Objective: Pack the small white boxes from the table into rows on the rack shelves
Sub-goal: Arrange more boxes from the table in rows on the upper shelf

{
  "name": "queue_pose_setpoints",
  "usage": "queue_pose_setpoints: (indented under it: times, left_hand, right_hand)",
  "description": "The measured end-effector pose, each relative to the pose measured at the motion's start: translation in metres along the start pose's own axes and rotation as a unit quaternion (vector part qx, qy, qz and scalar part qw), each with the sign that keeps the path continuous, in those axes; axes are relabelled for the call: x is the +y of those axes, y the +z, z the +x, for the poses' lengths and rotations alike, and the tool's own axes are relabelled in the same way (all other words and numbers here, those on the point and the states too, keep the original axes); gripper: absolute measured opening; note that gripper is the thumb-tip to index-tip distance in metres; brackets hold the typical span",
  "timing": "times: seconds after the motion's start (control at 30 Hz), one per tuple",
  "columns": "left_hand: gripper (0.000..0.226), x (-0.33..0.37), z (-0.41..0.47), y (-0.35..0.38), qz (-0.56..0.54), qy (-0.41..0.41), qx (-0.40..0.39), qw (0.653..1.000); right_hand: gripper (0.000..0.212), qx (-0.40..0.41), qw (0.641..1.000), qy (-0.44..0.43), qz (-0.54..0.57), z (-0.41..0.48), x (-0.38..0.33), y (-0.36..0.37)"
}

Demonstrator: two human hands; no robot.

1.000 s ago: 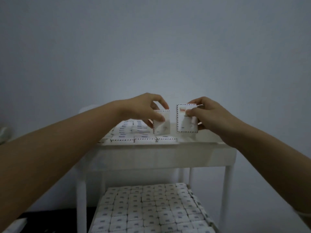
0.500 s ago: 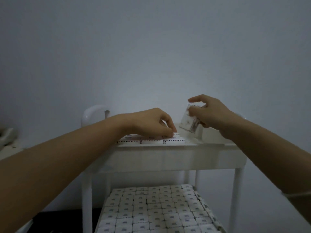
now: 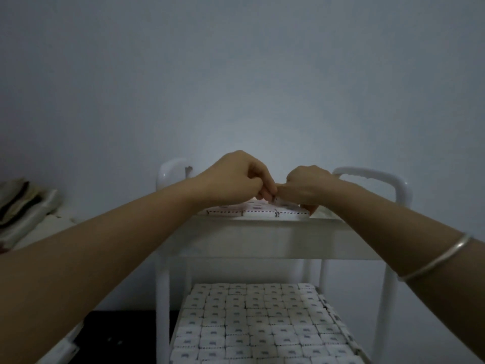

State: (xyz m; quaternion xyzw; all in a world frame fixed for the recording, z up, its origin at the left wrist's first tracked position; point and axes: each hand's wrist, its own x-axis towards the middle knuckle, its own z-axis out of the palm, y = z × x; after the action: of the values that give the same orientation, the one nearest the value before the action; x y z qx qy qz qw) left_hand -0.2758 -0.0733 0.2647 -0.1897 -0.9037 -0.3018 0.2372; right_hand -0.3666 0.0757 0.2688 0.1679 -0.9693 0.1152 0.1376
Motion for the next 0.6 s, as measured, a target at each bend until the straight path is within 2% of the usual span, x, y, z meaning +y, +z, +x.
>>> queue_pose_setpoints:
  times: [0.03, 0.13, 0.17, 0.23, 0.3, 0.33, 0.43, 0.6]
  left_hand:
    - [0.040, -0.002, -0.003, -0.003, -0.003, -0.002, 0.028, 1.000]
    - [0.041, -0.009, -0.015, -0.009, -0.005, -0.014, 0.083, 0.996]
    - [0.041, -0.011, -0.019, -0.011, -0.002, -0.020, 0.092, 0.996]
    - [0.043, -0.014, -0.026, -0.014, 0.007, -0.025, 0.101, 0.995]
    - [0.043, -0.014, -0.033, -0.014, 0.009, -0.022, 0.100, 0.995]
    - [0.043, -0.013, -0.036, -0.014, 0.006, -0.020, 0.100, 0.995]
    - [0.043, -0.010, -0.048, -0.015, -0.011, -0.019, 0.101, 0.995]
    - [0.041, -0.004, -0.069, -0.022, -0.026, -0.018, 0.110, 0.993]
  right_hand:
    - [0.065, -0.013, 1.000, -0.004, 0.015, 0.001, -0.003, 0.002]
    - [0.094, -0.031, 0.997, -0.014, 0.066, 0.001, -0.008, 0.007]
    - [0.096, -0.027, 0.998, -0.013, 0.062, 0.000, -0.008, 0.009]
    - [0.079, -0.026, 0.999, -0.005, 0.040, -0.002, -0.005, 0.012]
    - [0.063, -0.059, 0.997, 0.009, 0.045, -0.008, 0.000, 0.011]
    - [0.062, -0.074, 0.995, 0.019, 0.060, -0.010, 0.002, 0.011]
    - [0.081, -0.087, 0.991, 0.029, 0.102, -0.016, 0.002, 0.008]
    - [0.083, -0.064, 0.991, 0.033, 0.117, -0.024, -0.003, 0.002]
